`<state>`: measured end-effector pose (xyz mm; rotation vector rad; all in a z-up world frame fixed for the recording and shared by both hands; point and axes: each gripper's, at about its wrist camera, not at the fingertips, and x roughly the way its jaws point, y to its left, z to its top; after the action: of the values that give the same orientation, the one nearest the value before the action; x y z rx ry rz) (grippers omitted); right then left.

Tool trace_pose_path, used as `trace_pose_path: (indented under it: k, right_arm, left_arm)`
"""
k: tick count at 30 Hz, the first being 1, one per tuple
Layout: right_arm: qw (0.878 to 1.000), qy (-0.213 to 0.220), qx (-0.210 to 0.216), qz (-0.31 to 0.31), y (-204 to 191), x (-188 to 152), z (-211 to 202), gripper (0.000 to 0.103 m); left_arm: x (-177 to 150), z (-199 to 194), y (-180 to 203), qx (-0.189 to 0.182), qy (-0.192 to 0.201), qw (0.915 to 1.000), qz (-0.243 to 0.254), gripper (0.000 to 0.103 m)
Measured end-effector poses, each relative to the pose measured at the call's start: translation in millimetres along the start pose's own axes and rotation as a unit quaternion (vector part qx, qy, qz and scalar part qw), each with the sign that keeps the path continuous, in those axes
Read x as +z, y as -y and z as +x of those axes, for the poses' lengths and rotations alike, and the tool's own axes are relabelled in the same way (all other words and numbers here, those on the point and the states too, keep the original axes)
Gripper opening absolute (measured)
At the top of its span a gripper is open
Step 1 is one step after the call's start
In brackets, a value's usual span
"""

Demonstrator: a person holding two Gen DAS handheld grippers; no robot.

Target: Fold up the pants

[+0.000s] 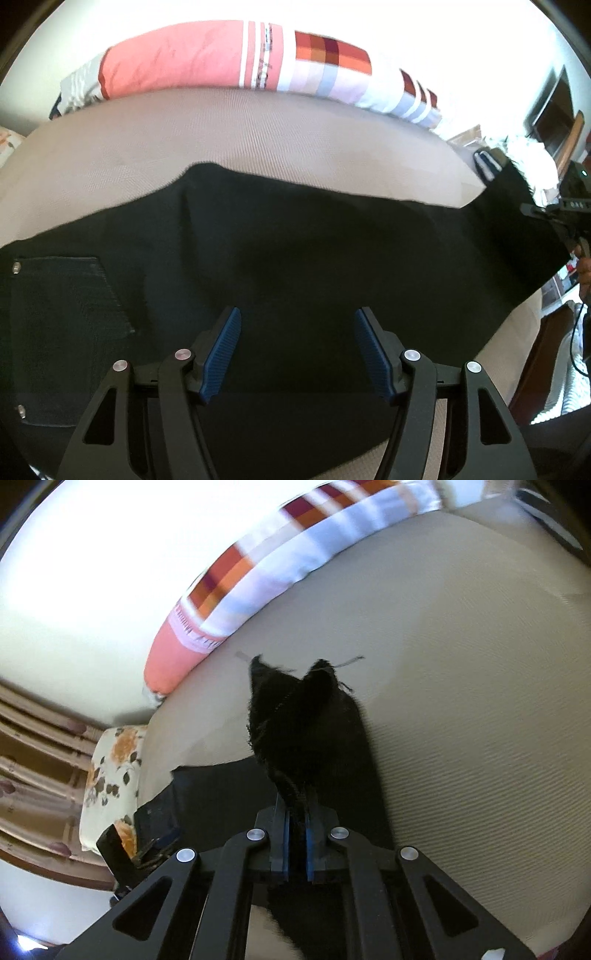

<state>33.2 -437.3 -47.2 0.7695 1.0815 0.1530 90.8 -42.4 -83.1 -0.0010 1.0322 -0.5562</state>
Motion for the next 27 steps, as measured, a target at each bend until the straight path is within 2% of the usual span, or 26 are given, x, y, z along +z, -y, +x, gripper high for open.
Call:
trace_pose_path:
  k: [9, 16, 20, 24, 27]
  right_arm:
    - [0.997, -0.044, 0.014, -0.060, -106, -12, 88, 0.007]
    - [0.987, -0.108, 0.028, -0.116, -170, -35, 174, 0.007]
    - [0.977, -0.147, 0.016, -0.152, -199, -59, 220, 0.007]
    - [0.965, -0.165, -0.023, -0.203, -217, -80, 250, 0.008]
    - [0.963, -0.174, -0.010, -0.206, -220, -84, 256, 0.020]
  left_arm:
    - [-12, -51, -45, -0.011, 0.057, 0.9972, -0.047, 0.065]
    - [-20, -76, -74, -0.004, 0.088, 0.9931, -0.078, 0.065]
    - [-21, -84, -83, -0.011, 0.099, 0.9908, -0.092, 0.065]
    - [-22, -87, -86, -0.022, 0.098, 0.9907, -0.092, 0.065]
    - [-20, -85, -84, -0.038, 0.093, 0.9905, -0.094, 0.065]
